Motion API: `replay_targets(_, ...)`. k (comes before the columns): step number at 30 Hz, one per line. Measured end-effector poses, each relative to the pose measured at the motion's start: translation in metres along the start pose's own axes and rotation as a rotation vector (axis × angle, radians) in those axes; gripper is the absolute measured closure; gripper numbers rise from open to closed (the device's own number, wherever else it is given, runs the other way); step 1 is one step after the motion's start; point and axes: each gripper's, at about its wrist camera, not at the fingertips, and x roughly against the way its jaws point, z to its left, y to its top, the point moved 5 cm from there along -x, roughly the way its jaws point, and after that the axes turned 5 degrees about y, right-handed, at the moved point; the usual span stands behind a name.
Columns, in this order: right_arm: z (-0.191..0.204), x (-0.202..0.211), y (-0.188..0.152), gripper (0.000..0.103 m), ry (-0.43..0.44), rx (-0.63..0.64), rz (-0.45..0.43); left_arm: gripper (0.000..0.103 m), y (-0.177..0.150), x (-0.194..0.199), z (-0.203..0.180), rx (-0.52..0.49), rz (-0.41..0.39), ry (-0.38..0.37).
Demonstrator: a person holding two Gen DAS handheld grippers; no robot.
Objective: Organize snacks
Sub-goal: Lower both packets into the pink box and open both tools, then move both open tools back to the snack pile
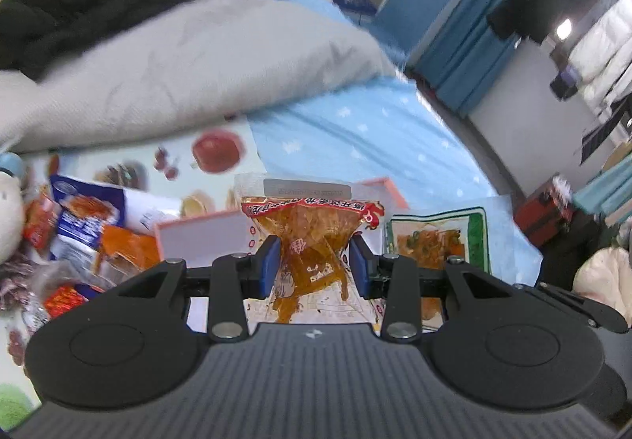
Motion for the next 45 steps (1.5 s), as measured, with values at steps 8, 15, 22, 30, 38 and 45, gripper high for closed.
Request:
replay_targets(8,-0.038,-0.040,-0.047,0.090,-0.024,-0.077,0.108,0.059,-0.025,-0.061,-0.006,-0.061,0.119,0.053)
replay_targets(15,-0.041,-0.050,-0.067,0.090,-0.021,-0.085,0.140,0.053,-0.041,-0.083,0.002,-0.075,0.169,0.061)
replay_targets(22,-0.044,-0.047,-0.070,0.037,-0.046,-0.071,0.148,0.026,-0.039,-0.077,0.002,-0.104,0.153,0.079)
replay_targets(30,-0.030,-0.015,-0.047,0.038,-0.028,-0.044,0.046,0.026,-0.028,-0.033,0.002,-0.108,0.044,0.042)
replay_targets(38,0.001,0.022,-0.020,0.038,0.015,0.001,-0.079,0.026,-0.024,0.036,0.017,-0.099,-0.110,0.024)
replay_targets(45,0.042,0.047,-0.011,0.038,0.081,0.051,-0.162,0.026,-0.033,0.086,0.048,-0.058,-0.206,0.025)
